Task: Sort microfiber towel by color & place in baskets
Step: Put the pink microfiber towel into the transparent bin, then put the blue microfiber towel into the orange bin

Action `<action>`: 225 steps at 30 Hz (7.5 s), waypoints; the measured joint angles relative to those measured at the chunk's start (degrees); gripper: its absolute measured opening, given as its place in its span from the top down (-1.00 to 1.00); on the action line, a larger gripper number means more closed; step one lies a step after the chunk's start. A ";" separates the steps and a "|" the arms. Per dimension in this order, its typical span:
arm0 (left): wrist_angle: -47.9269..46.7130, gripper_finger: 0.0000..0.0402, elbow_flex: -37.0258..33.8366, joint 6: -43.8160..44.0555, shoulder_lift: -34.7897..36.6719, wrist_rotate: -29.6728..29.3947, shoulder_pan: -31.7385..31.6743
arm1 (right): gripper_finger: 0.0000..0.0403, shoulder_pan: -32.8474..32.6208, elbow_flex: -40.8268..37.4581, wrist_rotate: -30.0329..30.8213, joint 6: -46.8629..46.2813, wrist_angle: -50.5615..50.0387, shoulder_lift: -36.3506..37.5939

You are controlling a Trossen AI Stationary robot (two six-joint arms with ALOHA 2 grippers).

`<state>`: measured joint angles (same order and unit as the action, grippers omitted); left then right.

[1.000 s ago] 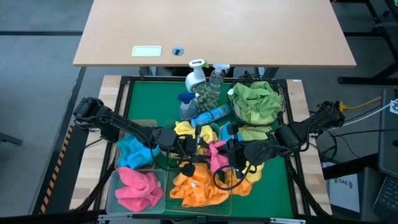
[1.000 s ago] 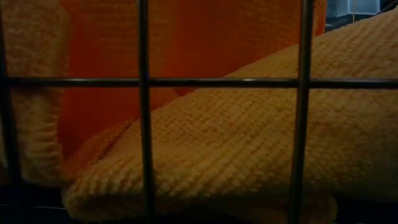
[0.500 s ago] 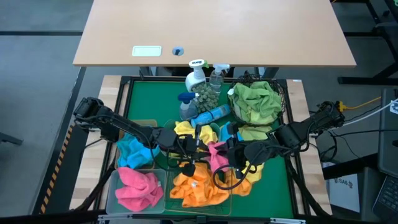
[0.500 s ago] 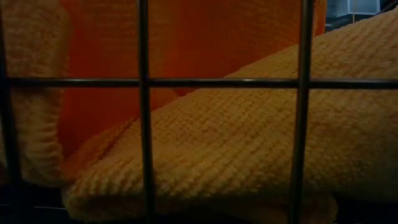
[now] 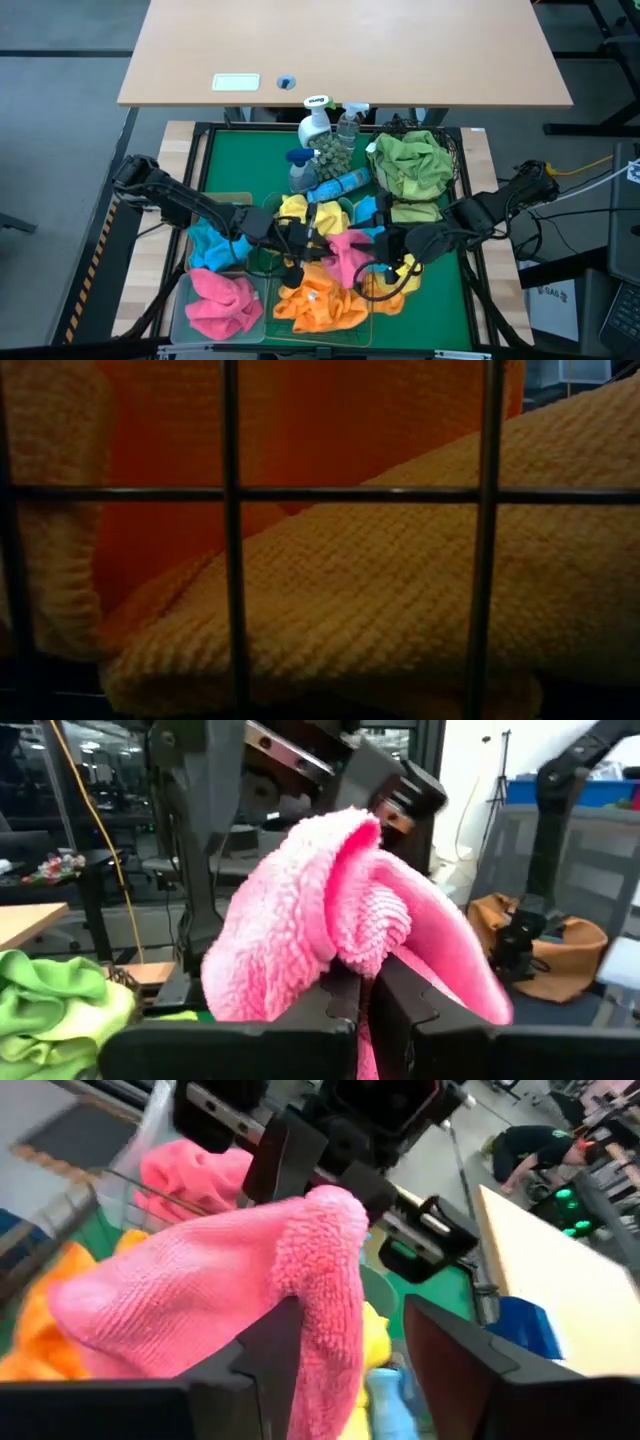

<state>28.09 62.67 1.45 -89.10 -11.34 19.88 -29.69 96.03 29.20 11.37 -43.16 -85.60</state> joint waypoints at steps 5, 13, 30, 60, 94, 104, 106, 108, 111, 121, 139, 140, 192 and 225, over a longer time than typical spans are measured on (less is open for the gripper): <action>-4.08 0.99 0.00 0.06 2.49 -0.80 1.69 | 0.11 0.06 0.00 -1.36 -5.20 -0.73 2.25; -21.54 0.99 0.00 12.45 10.56 -1.09 6.29 | 0.11 0.09 0.00 -3.89 -13.24 -5.98 3.60; -49.15 1.00 0.00 63.25 22.26 6.32 28.14 | 0.11 0.09 -0.02 -12.82 -20.31 -12.52 3.17; -82.31 0.53 0.00 94.14 0.89 15.17 36.28 | 0.11 0.09 -0.07 -17.73 -20.30 -12.51 3.12; -66.94 0.36 0.00 96.85 17.63 -2.24 35.45 | 0.11 -8.02 -2.00 -7.36 -33.99 -29.11 1.97; -63.82 0.36 0.00 81.10 17.64 -12.24 29.93 | 0.11 -6.95 -19.42 -5.41 -41.03 -27.16 1.88; -63.58 0.36 0.00 77.40 17.64 -12.58 28.17 | 0.11 -5.17 -22.95 -6.88 -41.75 -25.41 1.99; -63.14 0.36 0.00 74.09 17.64 -13.04 26.20 | 0.11 -3.48 -26.33 -8.70 -41.72 -21.97 2.01; -63.00 0.36 0.00 69.72 17.64 -13.49 23.33 | 0.11 -1.02 -30.34 -12.32 -40.78 -16.68 2.01; -62.99 0.36 0.00 62.44 17.60 -13.56 16.61 | 0.13 3.61 -36.63 -16.34 -38.04 -8.78 2.08; -59.27 0.36 0.00 55.16 15.26 -22.57 9.24 | 0.90 3.47 -30.85 -19.71 -33.08 -14.52 2.17; -57.39 0.36 0.00 53.03 14.71 -23.23 8.78 | 0.93 3.47 -29.23 -19.47 -32.40 -15.73 2.22; -1.23 0.95 -0.04 5.42 -1.87 -3.08 -3.37 | 0.74 3.47 -8.88 -8.78 -1.93 13.58 2.10; -77.43 0.97 -0.02 54.44 36.92 2.05 13.80 | 0.02 3.47 5.11 -12.34 -18.75 -15.64 2.14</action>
<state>-49.34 62.65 55.90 -52.18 -9.29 33.67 -26.22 101.14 16.86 -7.38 -58.81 -83.46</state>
